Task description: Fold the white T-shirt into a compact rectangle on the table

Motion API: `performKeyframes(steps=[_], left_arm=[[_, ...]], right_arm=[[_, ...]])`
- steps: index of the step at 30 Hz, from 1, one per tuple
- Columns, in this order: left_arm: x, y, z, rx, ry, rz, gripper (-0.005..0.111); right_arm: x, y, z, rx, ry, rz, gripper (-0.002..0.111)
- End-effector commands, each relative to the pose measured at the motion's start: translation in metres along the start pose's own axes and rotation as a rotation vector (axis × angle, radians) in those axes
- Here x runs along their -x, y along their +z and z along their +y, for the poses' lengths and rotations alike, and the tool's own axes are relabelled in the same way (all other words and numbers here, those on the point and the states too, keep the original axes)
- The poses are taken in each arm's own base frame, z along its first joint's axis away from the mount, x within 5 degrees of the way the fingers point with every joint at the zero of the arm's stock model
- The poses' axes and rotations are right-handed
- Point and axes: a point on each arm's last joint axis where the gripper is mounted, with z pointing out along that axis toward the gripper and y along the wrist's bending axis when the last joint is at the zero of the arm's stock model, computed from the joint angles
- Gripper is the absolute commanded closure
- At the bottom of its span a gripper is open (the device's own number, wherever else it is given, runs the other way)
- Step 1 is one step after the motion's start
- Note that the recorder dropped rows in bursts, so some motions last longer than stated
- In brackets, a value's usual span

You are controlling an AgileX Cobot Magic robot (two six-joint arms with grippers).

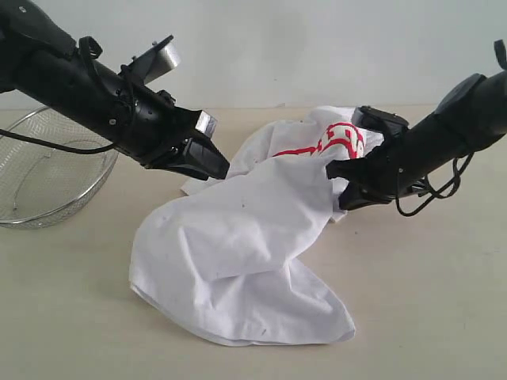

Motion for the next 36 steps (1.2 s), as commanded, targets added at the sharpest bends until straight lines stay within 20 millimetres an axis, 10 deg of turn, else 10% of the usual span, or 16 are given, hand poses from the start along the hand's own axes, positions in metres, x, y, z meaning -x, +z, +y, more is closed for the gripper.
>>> performKeyframes(steps=[1, 14, 22, 36], left_arm=[[0.001, -0.002, -0.004, -0.008, 0.008, -0.008, 0.074], [0.001, -0.002, -0.003, -0.005, 0.007, -0.013, 0.074], [0.001, -0.002, -0.004, -0.009, 0.004, -0.014, 0.074], [0.002, -0.002, -0.003, -0.005, 0.004, -0.018, 0.074]], right_arm=[[0.006, -0.021, -0.016, -0.02, 0.024, -0.033, 0.108], [0.002, -0.026, -0.01, 0.024, -0.083, 0.019, 0.106], [0.003, -0.021, -0.002, 0.024, -0.133, 0.012, 0.062], [0.005, -0.021, -0.002, 0.014, -0.106, -0.018, 0.063]])
